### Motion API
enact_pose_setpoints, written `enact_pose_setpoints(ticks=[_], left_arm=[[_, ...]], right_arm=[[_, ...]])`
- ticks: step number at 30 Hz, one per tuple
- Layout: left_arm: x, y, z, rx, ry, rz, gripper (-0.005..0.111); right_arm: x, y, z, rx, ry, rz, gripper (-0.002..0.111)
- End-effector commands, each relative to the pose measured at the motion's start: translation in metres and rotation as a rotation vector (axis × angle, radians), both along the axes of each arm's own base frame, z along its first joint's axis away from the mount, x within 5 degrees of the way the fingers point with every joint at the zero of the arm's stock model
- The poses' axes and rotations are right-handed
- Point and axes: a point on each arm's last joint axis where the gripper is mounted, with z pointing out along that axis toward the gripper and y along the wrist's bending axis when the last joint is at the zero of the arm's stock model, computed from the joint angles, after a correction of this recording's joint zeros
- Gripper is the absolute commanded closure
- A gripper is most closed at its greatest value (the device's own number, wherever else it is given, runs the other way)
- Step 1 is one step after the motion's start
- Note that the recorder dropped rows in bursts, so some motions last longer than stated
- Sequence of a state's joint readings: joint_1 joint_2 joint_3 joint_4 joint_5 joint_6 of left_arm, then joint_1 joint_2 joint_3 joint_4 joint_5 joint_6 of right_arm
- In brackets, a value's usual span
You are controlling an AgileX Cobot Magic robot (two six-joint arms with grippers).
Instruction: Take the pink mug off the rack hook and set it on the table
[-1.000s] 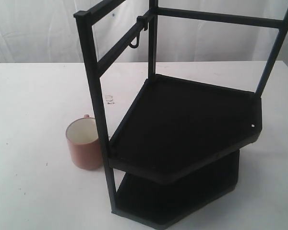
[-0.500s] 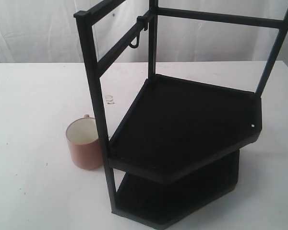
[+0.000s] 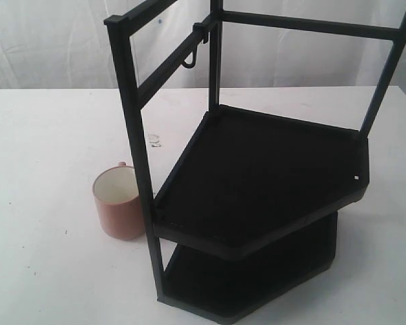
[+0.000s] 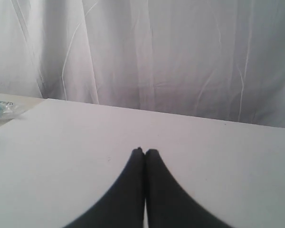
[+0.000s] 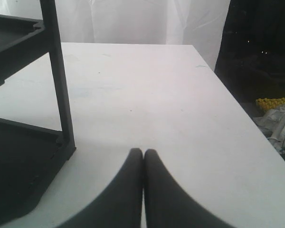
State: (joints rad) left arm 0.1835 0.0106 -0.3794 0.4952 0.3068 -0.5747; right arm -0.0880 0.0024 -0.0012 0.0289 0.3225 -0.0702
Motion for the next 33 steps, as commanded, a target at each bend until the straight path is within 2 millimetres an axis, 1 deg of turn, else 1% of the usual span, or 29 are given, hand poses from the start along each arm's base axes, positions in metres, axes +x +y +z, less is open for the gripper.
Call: enact_pose_setpoints(ticks=[1,2,3,4,5,6,7,10,21,33], left_arm=[[0.002,-0.010,-0.004,-0.026,0.015,-0.108,0.107],[0.006,-0.016,-0.008,-0.034,0.019,-0.187,0.107],[0.011,-0.020,-0.014,0.003,0.004,-0.240,0.107],[0.015,-0.021,-0.022,0.011,-0.005,-0.258,0.107],[0.023,-0.019,-0.040,0.026,-0.021,-0.250,0.107],[0.026,-0.018,-0.048,0.021,-0.022,-0.243,0.107],[0.030,-0.017,-0.067,-0.008,0.012,-0.238,0.107],[0.033,-0.017,-0.104,-0.110,0.130,-0.242,0.107],[0.032,-0.017,-0.112,-0.086,0.233,-0.245,0.107],[0.031,-0.018,-0.115,-0.087,0.264,-0.248,0.107]], right_arm=[[0.000,0.000,0.001,0.000,-0.010,-0.001,0.108],[0.000,0.000,0.001,0.000,-0.010,-0.001,0.108],[0.000,0.000,0.001,0.000,-0.010,-0.001,0.108],[0.000,0.000,0.001,0.000,-0.010,-0.001,0.108],[0.000,0.000,0.001,0.000,-0.010,-0.001,0.108],[0.000,0.000,0.001,0.000,-0.010,-0.001,0.108],[0.000,0.000,0.001,0.000,-0.010,-0.001,0.108],[0.000,0.000,0.001,0.000,-0.010,-0.001,0.108],[0.000,0.000,0.001,0.000,-0.010,-0.001,0.108],[0.000,0.000,0.001,0.000,-0.010,-0.001,0.108]])
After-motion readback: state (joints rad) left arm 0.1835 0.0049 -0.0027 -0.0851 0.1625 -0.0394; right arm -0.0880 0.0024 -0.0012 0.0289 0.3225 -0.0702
